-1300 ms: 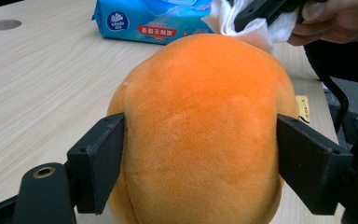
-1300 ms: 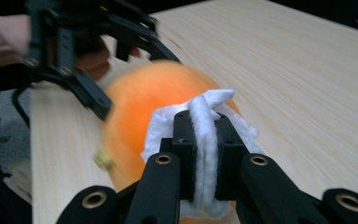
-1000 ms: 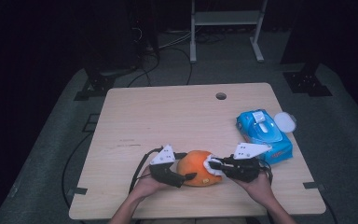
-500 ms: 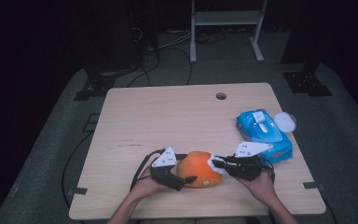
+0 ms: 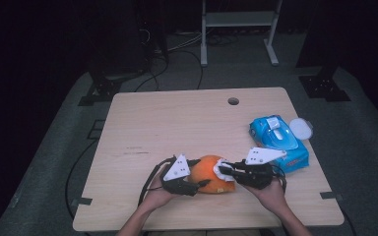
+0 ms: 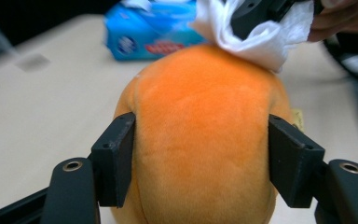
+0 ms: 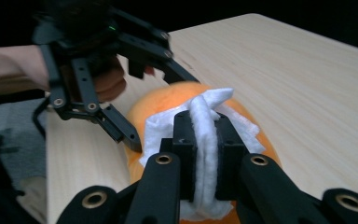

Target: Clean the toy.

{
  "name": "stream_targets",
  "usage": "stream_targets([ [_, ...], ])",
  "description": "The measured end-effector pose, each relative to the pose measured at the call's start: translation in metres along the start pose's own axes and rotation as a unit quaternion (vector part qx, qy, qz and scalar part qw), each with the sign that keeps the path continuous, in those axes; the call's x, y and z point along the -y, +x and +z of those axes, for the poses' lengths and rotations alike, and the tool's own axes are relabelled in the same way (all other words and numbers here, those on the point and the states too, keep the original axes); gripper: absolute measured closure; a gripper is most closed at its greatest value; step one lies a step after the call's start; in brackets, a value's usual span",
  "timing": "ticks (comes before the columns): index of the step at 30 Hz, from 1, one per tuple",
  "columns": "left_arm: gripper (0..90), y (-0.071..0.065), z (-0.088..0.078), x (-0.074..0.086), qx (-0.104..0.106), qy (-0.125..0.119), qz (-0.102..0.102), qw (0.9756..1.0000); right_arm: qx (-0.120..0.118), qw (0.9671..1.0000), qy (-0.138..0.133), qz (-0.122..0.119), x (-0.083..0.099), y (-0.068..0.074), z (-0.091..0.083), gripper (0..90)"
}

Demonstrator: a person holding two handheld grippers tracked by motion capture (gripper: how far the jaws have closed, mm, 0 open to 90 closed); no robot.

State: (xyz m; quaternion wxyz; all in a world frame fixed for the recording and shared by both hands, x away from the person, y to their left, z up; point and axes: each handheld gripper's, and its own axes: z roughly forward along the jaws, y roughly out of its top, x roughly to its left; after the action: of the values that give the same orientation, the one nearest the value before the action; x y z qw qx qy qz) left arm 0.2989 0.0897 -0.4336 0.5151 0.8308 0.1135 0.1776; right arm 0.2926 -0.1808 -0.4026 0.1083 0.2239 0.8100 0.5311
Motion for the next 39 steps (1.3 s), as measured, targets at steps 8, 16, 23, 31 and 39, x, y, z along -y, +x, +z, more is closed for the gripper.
stream_targets([
  [8, 8.6, 0.017, 0.005, 0.015, 0.040, 0.007, -0.101, 0.9940, 0.015, 0.9993, 0.026, 0.022, 0.014, -0.015, -0.003, 81.2],
  [16, 20.2, 0.005, 0.003, 0.010, 0.043, 0.008, -0.029, 0.9986, 0.001, 0.9998, 0.015, -0.013, 0.000, 0.004, 0.010, 81.1],
  [23, 14.7, 0.017, 0.003, 0.015, 0.047, 0.008, -0.093, 0.9946, 0.033, 0.9990, 0.027, 0.010, 0.011, -0.013, 0.000, 81.1],
  [31, 15.8, 0.007, 0.003, 0.009, 0.055, -0.006, -0.055, 0.9969, 0.013, 0.9996, 0.023, -0.014, 0.003, 0.001, 0.007, 81.1],
  [39, 29.2, 0.008, 0.004, 0.007, 0.051, -0.011, -0.080, 0.9954, 0.023, 0.9994, 0.019, -0.015, 0.001, 0.003, 0.003, 81.2],
])
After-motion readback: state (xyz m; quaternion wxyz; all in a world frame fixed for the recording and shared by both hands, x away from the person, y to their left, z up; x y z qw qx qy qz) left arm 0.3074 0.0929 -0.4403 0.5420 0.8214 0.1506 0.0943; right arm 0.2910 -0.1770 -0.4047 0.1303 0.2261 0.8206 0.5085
